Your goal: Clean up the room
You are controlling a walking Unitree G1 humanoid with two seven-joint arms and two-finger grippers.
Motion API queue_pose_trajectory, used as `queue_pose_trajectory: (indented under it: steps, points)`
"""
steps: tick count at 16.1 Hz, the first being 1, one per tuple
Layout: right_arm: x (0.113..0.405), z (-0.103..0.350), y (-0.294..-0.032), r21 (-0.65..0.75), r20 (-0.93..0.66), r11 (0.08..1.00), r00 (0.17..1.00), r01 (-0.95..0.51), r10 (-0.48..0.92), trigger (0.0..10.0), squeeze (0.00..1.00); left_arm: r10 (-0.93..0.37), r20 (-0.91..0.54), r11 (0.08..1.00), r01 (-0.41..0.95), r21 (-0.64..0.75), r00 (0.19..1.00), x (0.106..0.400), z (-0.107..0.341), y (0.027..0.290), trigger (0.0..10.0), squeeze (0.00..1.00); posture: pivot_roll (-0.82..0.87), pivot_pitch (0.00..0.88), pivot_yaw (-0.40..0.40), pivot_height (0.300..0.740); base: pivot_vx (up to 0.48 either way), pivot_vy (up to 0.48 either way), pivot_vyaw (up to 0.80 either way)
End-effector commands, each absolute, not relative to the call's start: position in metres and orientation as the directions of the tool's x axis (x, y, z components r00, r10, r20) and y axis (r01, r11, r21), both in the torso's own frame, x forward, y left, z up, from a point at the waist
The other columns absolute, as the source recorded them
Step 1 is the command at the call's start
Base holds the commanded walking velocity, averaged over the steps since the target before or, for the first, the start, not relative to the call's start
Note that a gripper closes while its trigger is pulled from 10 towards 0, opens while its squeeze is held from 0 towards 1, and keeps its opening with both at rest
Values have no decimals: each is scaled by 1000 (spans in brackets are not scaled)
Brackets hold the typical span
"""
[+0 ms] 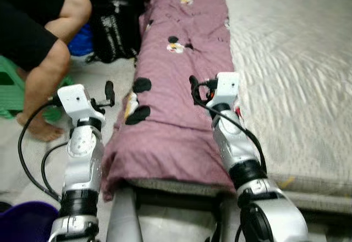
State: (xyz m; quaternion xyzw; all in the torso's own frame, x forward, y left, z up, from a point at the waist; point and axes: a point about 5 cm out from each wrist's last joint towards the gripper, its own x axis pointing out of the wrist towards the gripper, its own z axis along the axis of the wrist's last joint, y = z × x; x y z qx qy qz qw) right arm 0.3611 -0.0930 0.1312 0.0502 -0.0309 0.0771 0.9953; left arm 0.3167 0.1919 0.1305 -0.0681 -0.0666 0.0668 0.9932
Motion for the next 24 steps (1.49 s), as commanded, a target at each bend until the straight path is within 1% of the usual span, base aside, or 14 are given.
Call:
queue_pose_trajectory:
  steps: [1, 6, 9, 10, 11, 15, 18, 20, 21, 22, 24]
  points:
    - [361, 133, -92, 76, 75, 986, 986, -151, 146, 10000, 0, 149, 129, 983, -133, -125, 980, 314, 131, 194, 10000, 0, 87, 0, -6, 675, 0, 0, 0]
    - [362, 131, -102, 31, 78, 994, 991, -108, 106, 10000, 0, 151, 127, 980, -132, -146, 980, 317, 134, 194, 10000, 0, 67, 0, -6, 740, 0, 0, 0]
    - [363, 127, -108, 39, 53, 997, 996, -70, 68, 10000, 0, 160, 121, 978, -141, -152, 980, 318, 131, 193, 10000, 0, 70, 0, -13, 740, 0, 0, 0]
    - [364, 123, -107, 17, 17, 997, 997, -71, 70, 10000, 0, 166, 122, 978, -147, -148, 979, 318, 131, 189, 10000, 0, 73, 0, -15, 740, 0, 0, 0]
    - [363, 120, -105, 30, 6, 996, 997, -82, 82, 10000, 0, 159, 132, 979, -138, -152, 978, 317, 131, 188, 10000, 0, 74, 0, -15, 740, 0, 0, 0]
    - [360, 119, -103, 31, 22, 994, 995, -101, 100, 10000, 0, 137, 110, 982, -121, -142, 984, 315, 125, 188, 10000, 0, 64, 0, -7, 740, 0, 0, 0]
    - [361, 121, -102, 13, 21, 995, 995, -102, 102, 10000, 0, 110, 100, 985, -94, -145, 989, 319, 124, 181, 10000, 0, 48, 0, 2, 740, 0, 0, 0]
    - [362, 122, -103, 27, 27, 995, 995, -98, 98, 10000, 0, 101, 97, 984, -85, -154, 990, 322, 124, 178, 10000, 0, 46, 0, -1, 740, 0, 0, 0]
    - [362, 120, -102, 30, 9, 995, 995, -98, 97, 10000, 0, 107, 76, 984, -94, -152, 991, 323, 122, 176, 10000, 0, 44, 0, -3, 740, 0, 0, 0]
    - [363, 117, -102, 34, -27, 996, 996, -88, 89, 10000, 0, 88, 72, 984, -75, -165, 994, 323, 120, 172, 10000, 0, 43, 0, -5, 740, 0, 0, 0]
    - [364, 117, -99, 3, -30, 996, 995, -91, 92, 10000, 0, 81, 71, 984, -68, -168, 994, 324, 120, 170, 10000, 0, 42, 0, -6, 740, 0, 0, 0]
